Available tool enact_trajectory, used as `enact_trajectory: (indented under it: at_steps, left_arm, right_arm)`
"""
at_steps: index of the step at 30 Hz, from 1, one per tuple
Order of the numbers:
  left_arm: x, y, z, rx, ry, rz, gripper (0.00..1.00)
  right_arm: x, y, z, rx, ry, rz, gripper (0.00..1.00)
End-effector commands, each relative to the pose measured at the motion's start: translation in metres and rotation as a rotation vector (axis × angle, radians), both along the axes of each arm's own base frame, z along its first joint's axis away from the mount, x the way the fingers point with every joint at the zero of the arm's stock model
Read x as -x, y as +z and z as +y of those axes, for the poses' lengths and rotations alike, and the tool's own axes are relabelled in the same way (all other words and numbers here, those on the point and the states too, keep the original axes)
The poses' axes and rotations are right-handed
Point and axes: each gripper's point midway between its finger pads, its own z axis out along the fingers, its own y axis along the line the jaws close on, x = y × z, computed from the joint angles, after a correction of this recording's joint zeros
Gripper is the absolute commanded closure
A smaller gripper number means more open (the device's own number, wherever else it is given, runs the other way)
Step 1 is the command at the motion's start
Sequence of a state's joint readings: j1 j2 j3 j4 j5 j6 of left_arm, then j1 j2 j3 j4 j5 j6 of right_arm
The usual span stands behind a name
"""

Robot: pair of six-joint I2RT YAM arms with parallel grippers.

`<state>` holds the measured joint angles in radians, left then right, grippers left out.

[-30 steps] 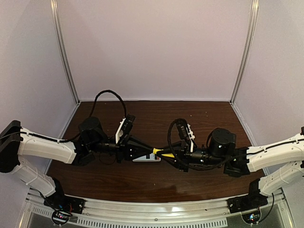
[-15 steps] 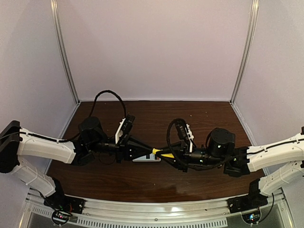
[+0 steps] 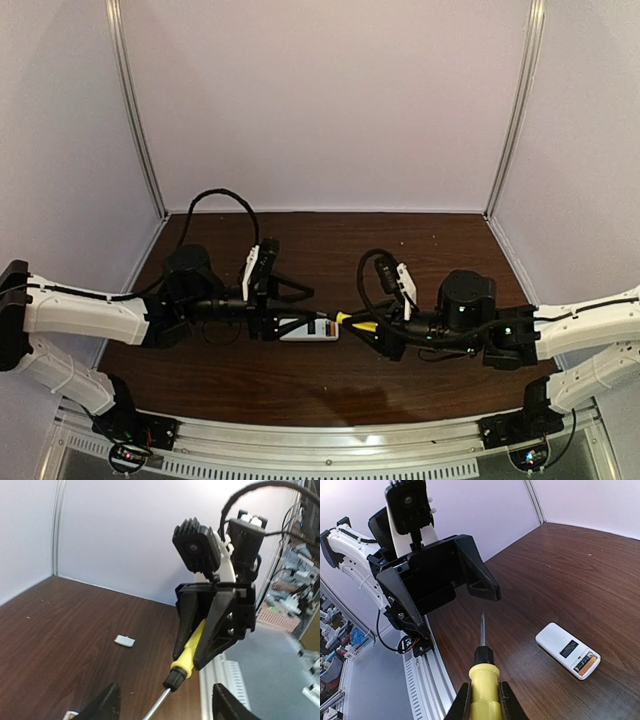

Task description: Unload the batteries from the remote control

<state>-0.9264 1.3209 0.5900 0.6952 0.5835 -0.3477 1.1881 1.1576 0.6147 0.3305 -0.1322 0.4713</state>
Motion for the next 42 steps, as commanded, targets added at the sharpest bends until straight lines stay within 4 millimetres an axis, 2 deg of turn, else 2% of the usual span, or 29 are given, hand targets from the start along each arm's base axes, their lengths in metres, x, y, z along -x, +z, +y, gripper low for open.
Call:
enact_trajectory:
  at_steps: [1,6,12,16,20,28,37,42]
  left_arm:
    - [-0.019,-0.012,0.007,-0.054,0.12,-0.052,0.26]
    - [-0.05,-0.029,0.021,-0.117,0.303,-0.096,0.11]
    - [-0.082,-0.051,0.039,-0.16,0.441,-0.107,0.1]
    - [-0.098,-0.076,0.045,-0.203,0.431,-0.087,0.1]
    - [-0.102,-0.104,0.045,-0.226,0.317,-0.035,0.1]
    - [-0.097,-0.136,0.04,-0.278,0.213,-0.068,0.08]
    - [-0.107,-0.17,0.047,-0.347,0.225,-0.062,0.06]
    - [-0.111,-0.181,0.049,-0.366,0.216,-0.073,0.06]
  right_arm:
    - [-0.009,-0.005,-0.015,0.052,-0.086,0.011,1.0]
    - [-0.017,-0.01,-0.029,0.098,-0.155,0.011,1.0]
    - [-0.022,-0.017,-0.044,0.131,-0.216,0.015,1.0]
    - [-0.023,-0.019,-0.048,0.147,-0.231,0.014,1.0]
    - [-0.023,-0.022,-0.051,0.155,-0.239,0.017,1.0]
    - [-0.022,-0.023,-0.06,0.149,-0.251,0.01,1.0]
    - [-0.021,-0.024,-0.058,0.145,-0.242,0.013,1.0]
    - [-0.021,-0.025,-0.052,0.146,-0.23,0.015,1.0]
